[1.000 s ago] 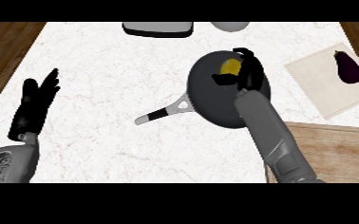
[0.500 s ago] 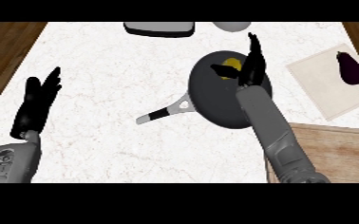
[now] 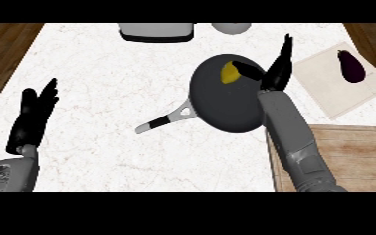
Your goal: Pick the lemon from the cutting board and place it in the pan
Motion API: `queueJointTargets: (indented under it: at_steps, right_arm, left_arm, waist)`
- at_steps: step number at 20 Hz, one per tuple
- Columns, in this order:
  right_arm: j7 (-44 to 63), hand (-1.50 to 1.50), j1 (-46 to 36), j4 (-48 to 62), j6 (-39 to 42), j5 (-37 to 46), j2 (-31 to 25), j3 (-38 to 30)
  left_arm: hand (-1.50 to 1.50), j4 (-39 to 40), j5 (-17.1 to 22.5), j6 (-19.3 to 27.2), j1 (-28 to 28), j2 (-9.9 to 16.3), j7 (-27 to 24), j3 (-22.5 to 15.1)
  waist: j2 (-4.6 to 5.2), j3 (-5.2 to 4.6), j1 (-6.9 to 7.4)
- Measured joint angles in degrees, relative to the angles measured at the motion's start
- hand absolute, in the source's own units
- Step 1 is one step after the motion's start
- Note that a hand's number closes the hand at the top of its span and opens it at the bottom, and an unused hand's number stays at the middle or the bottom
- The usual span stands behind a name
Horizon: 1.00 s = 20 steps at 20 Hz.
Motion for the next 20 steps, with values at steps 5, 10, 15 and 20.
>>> queueJointTargets:
  at_steps: [5, 10, 15, 20]
  right_arm:
    - [0.5, -1.50, 8.3, -10.4, 2.1, -1.8, -1.0, 0.9]
    - [2.7, -1.50, 20.8, -25.1, 7.7, -3.0, -1.8, 3.7]
    - [8.3, -1.50, 34.5, -42.7, 14.1, -3.2, -3.4, 7.6]
    - [12.3, -1.50, 50.5, -60.6, 22.1, -6.0, -7.2, 8.4]
  left_arm:
    - [0.00, -2.4, 0.3, 0.2, 3.2, 0.0, 0.6, 0.9]
    - [0.00, -3.3, 0.1, 0.8, 4.5, 0.2, 1.4, 1.5]
    - [0.00, -3.6, 0.3, 0.6, 5.5, 0.6, 1.2, 2.3]
    - [0.00, -2.7, 0.3, 0.6, 5.2, 0.5, 0.3, 2.6]
  waist:
    - [-0.85, -0.09, -2.04]
    - [-1.46, -0.17, -3.77]
    - [-1.52, -0.23, -4.38]
    - [-1.24, -0.22, -4.37]
